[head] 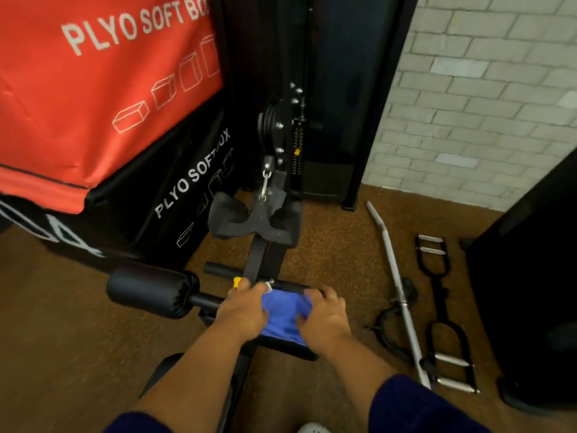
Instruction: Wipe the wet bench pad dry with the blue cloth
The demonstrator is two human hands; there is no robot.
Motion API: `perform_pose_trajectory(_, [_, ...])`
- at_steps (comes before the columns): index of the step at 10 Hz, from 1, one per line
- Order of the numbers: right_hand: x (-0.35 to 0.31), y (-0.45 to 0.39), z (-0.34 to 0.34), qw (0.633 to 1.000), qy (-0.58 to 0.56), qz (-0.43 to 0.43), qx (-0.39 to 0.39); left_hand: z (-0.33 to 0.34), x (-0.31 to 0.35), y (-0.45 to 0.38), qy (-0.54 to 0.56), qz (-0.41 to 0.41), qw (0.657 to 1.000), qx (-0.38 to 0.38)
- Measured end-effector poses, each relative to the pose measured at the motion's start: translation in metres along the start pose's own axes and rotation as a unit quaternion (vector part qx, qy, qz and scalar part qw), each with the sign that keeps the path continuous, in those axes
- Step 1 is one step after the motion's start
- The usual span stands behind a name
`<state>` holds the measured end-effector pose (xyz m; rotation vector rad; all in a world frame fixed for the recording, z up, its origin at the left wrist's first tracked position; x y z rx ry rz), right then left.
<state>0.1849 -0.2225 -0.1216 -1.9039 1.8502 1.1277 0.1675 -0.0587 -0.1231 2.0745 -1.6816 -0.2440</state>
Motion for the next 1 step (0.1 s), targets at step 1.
perform_pose_trajectory(1, [-0.0448,0.0158,-0.0376,0.999,0.026,-0.025,0.040,-0.0524,0.0130,0.0209,-0.109,0.021,0.991,0.079])
Point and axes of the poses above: each hand's wrist, its own y-axis away from the middle knuckle, its own z-axis out of the palm, x = y × z, the point moved 7 cm from there along -y, towards the middle knuckle, and after that the axes turned 13 degrees about -y, right-handed, at the moved point
